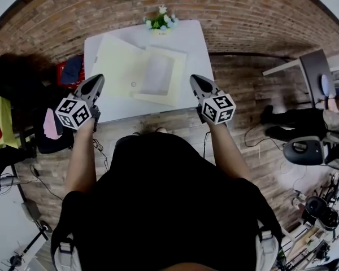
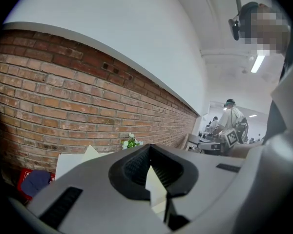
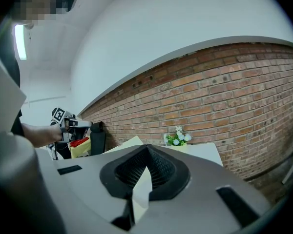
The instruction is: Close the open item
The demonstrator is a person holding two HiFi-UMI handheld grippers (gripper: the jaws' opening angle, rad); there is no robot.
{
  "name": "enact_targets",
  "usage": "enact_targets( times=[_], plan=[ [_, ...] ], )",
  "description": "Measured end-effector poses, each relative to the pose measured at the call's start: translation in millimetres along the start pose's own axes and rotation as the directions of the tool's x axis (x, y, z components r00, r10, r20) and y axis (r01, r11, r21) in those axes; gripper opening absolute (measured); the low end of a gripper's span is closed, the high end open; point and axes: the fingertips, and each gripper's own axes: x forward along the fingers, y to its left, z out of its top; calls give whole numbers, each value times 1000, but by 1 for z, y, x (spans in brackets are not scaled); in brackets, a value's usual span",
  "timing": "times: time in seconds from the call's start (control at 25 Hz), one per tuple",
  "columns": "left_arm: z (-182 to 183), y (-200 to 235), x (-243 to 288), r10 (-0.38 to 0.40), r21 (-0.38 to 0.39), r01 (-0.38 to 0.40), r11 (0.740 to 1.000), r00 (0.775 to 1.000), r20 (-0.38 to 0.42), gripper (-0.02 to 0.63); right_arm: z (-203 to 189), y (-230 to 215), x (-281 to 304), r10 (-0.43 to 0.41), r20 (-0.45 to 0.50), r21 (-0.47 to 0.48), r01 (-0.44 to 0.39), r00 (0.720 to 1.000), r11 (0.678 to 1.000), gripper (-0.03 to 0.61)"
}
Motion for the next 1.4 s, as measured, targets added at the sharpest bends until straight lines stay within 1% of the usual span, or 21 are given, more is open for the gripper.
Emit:
enact_targets(
  times=[0.24, 0.48, 0.72, 0.96, 1.24, 1.4],
  plan=[
    [-2, 9, -10, 28, -13, -28, 1000, 1000, 7, 11, 0, 7, 7, 17, -17, -9, -17, 1000, 1000, 20],
    [-8, 22, -17, 50, -25, -51, 998, 999, -7, 11, 1, 10, 14, 18, -32, -12, -18, 999, 1000, 20],
    [-11, 43, -19, 62, -31, -63, 998, 998, -28, 11, 4, 12, 26, 6, -31, -11, -6, 1000, 1000, 20],
    [-6, 63, -17, 76, -28, -77, 997, 997, -32, 10, 8, 15, 37, -2, -36, -10, 2, 999, 1000, 20],
    [-10, 91, -19, 115, -44, -117, 992, 992, -41, 11, 6, 21, 52, 1, -59, -16, -2, 998, 1000, 20],
    [-19, 108, -22, 140, -56, -143, 988, 988, -60, 11, 6, 24, 59, 0, -70, -19, -2, 998, 1000, 20]
  ],
)
